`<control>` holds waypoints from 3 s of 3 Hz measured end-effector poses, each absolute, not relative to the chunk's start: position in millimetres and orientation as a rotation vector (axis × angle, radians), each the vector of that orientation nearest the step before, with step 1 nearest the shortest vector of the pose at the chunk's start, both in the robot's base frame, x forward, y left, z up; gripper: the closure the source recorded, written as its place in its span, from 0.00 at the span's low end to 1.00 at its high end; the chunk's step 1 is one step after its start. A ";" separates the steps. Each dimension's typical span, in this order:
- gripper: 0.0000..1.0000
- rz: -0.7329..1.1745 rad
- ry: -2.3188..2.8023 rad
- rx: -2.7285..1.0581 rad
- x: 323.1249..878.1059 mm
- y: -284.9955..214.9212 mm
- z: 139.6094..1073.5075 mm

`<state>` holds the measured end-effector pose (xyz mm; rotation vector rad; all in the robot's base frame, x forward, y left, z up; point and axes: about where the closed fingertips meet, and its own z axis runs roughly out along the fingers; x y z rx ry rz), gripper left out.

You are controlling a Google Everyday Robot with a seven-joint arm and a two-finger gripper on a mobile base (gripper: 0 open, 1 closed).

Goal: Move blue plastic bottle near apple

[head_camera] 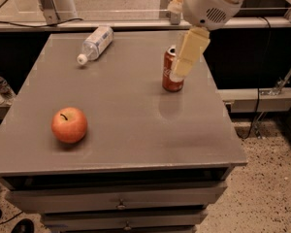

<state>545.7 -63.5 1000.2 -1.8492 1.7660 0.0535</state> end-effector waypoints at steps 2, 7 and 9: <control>0.00 0.020 1.496 -1.881 604.5 -15.7 993.1; 0.00 -0.270 1.102 -2.101 744.5 153.2 930.6; 0.00 -0.446 1.046 -2.295 784.6 140.8 894.4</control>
Offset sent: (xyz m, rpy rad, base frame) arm 0.1135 0.0944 0.0006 0.1396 -0.3329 0.2520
